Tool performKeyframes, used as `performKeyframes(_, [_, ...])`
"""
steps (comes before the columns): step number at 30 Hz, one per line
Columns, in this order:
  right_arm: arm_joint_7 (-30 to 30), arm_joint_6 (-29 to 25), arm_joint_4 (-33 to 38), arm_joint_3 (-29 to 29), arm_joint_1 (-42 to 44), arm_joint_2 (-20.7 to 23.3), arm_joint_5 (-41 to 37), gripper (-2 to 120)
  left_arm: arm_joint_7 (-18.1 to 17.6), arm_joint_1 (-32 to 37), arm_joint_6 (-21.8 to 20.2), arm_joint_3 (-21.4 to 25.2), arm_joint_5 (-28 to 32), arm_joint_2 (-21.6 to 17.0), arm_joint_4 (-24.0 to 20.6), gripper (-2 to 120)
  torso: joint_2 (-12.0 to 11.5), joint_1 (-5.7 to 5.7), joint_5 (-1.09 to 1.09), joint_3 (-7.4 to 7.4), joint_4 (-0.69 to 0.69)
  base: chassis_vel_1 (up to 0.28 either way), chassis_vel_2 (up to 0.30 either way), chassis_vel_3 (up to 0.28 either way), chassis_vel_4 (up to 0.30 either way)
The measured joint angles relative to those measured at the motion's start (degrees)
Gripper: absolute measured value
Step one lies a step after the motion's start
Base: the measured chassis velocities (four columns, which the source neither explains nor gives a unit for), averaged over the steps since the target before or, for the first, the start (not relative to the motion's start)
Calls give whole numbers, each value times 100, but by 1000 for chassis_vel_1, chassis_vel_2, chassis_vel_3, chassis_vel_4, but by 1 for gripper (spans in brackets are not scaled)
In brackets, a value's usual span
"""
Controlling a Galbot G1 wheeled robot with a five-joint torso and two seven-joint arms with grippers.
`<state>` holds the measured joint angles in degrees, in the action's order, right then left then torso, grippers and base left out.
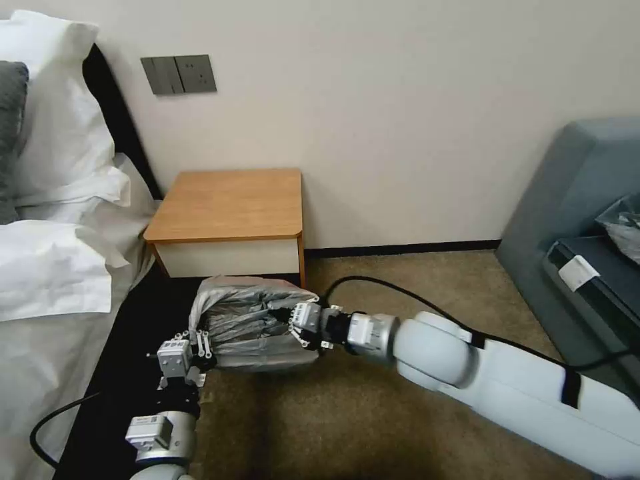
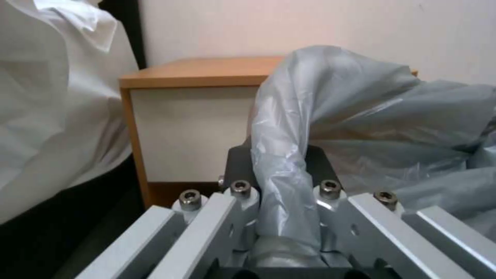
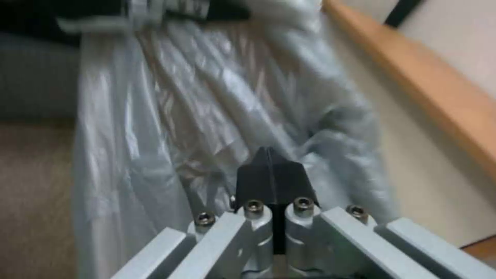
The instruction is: Pick up the garbage bag from the table and place it over the trash can.
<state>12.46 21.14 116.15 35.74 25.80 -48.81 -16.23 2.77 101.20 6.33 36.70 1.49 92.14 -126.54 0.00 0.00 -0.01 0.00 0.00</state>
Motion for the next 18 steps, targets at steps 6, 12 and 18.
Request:
performKeyframes(6, [27,98,-333,408,-367,-173,-22,0,28,-14,0,-19,-55,1,-6,8,0,0,0,0,-1,0,0,0,0])
performKeyframes(12, [-39,235,-949,942,-858,-586,-33,0,51,-26,0,-67,-257,1,-23,8,0,0,0,0,-1,0,0,0,0])
performKeyframes(18, [-99,333,-1589,1316,-1220,-1097,-57,0,59,-40,4,-84,-480,1,-18,8,0,1,-1,0,0,0,0,0,0])
